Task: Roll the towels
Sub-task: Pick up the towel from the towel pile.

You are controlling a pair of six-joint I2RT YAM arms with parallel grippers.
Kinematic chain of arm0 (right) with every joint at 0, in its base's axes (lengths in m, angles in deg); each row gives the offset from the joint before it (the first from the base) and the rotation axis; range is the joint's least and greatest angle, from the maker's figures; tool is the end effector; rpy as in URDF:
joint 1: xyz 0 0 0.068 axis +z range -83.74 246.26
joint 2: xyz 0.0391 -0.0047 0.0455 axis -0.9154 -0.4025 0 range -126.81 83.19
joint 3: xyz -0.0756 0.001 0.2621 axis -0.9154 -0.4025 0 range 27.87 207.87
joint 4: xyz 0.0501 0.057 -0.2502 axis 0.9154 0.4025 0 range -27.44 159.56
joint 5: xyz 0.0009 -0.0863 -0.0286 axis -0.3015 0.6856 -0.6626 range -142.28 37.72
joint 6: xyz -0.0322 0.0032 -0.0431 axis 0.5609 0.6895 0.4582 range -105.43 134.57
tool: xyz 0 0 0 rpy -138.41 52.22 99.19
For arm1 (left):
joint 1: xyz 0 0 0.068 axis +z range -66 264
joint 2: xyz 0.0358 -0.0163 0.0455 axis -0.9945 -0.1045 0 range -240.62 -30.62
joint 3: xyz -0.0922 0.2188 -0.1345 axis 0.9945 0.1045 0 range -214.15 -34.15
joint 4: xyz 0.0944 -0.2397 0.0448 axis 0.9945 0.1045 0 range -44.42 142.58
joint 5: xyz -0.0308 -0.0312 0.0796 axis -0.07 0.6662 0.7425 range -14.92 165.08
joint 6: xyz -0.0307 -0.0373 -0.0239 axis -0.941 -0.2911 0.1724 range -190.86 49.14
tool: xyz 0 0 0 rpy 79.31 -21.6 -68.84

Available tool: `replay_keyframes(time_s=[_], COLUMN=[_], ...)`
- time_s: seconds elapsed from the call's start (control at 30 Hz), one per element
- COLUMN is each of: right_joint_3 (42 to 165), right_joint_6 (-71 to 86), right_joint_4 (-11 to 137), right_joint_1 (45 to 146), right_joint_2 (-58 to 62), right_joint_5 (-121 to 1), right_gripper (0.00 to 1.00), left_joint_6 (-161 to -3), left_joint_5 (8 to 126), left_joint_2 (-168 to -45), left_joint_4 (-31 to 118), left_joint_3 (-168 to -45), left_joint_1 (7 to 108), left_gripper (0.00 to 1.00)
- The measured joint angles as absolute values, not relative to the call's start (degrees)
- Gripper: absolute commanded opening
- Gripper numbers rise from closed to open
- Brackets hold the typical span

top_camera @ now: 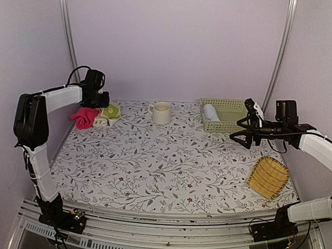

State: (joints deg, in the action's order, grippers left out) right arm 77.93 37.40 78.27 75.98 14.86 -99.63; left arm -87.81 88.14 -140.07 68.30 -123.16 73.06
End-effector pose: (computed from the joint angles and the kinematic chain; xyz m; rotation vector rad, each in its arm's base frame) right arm 0.2473 0.0689 0.2842 -0.9998 1.7743 0.7435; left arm 0.4313 -0.0752 0.2588 -0.2341 2.2881 0.0155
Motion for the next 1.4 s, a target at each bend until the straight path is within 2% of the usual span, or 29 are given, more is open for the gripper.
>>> replay_keyframes(time_s=[0.2,0.5,0.7,0.83,1.0,1.23,1.4], right_joint_3=[77.93,77.93,77.96,77.96,78.04,78.13,78.22], right_joint_6=[38.49,39.98,40.20,40.37,40.77,41.23,41.47], right_joint_4=[78.18,78.47,78.68,78.88,79.12,79.32,79.73], right_joint_1=[75.98,75.98,75.98,75.98,75.98,75.98,75.98], right_joint_2=[14.81,12.65,11.88,11.36,10.83,10.51,9.68], right_joint_5=[-99.61,-99.46,-99.30,-99.15,-99.11,-99.11,-99.09], right_gripper=[0.99,0.98,0.98,0.98,0.98,0.97,0.96], left_joint_6=[-88.14,-88.03,-87.83,-87.64,-86.89,-84.10,-76.91], left_joint_5=[89.78,89.45,89.04,88.95,89.45,92.16,92.49], left_joint_2=[-147.15,-151.06,-153.73,-155.28,-156.29,-148.40,-132.92], left_joint_4=[70.31,70.79,70.84,71.69,73.22,76.26,73.53], left_joint_3=[-127.49,-131.27,-134.77,-136.52,-138.37,-139.97,-144.91], left_joint_1=[74.48,74.92,74.92,74.92,74.61,71.42,60.62], left_gripper=[0.33,0.22,0.20,0.02,0.00,0.00,0.00])
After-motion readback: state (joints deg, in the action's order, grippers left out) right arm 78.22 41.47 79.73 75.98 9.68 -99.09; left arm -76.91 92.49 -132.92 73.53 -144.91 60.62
